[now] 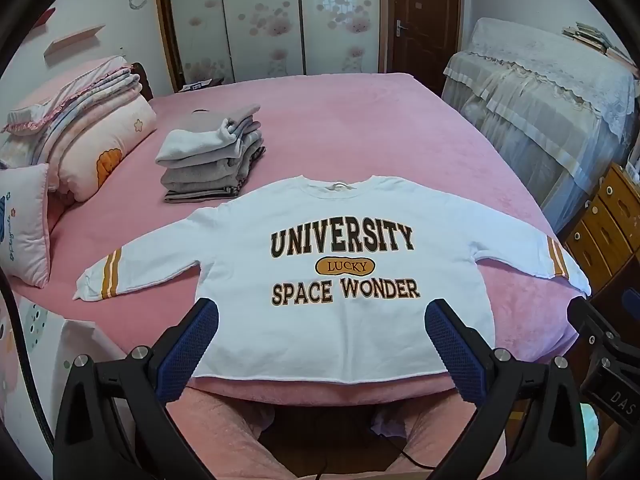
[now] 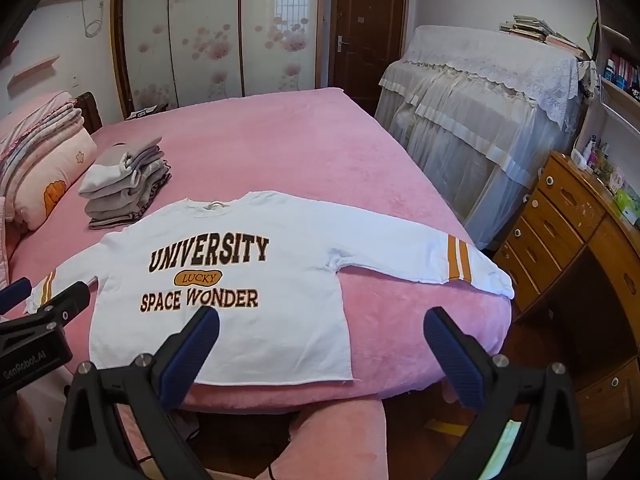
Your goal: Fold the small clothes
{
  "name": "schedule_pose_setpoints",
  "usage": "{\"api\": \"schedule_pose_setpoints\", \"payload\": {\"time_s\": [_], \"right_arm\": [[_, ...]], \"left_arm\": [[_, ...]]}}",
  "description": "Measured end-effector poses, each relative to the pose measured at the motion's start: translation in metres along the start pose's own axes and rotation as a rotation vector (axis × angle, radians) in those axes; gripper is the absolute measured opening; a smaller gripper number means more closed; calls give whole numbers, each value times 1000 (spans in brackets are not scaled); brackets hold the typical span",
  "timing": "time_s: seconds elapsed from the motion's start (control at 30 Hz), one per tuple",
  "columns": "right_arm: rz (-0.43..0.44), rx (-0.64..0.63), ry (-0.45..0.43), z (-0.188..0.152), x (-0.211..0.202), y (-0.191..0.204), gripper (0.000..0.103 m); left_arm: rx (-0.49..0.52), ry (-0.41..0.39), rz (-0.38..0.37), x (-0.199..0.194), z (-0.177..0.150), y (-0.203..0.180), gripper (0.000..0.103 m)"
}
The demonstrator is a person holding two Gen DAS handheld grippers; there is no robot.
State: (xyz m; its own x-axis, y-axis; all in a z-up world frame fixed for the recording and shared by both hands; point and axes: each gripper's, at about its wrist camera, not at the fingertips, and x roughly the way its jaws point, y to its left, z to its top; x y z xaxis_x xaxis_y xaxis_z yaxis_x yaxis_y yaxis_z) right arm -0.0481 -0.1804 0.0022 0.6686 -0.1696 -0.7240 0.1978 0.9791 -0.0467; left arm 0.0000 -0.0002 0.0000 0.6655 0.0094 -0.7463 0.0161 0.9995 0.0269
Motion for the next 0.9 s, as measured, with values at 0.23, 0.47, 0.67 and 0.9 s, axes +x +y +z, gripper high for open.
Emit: {"api": "schedule_pose_setpoints", "payload": {"time_s": [0.23,0.47,0.67,0.9], "right_arm": [[3,2,3,-1,1,0,103],[4,2,4,1,3,0,103],[8,4,6,2,4,-1,103],[10,6,7,4,4,-2,103]], "left_arm": [[0,-4,0,0,0,0,103],[0,-3,-2,0,0,0,103],[0,-1,-1,0,0,0,103],[1,1,-2,0,0,0,103]]}}
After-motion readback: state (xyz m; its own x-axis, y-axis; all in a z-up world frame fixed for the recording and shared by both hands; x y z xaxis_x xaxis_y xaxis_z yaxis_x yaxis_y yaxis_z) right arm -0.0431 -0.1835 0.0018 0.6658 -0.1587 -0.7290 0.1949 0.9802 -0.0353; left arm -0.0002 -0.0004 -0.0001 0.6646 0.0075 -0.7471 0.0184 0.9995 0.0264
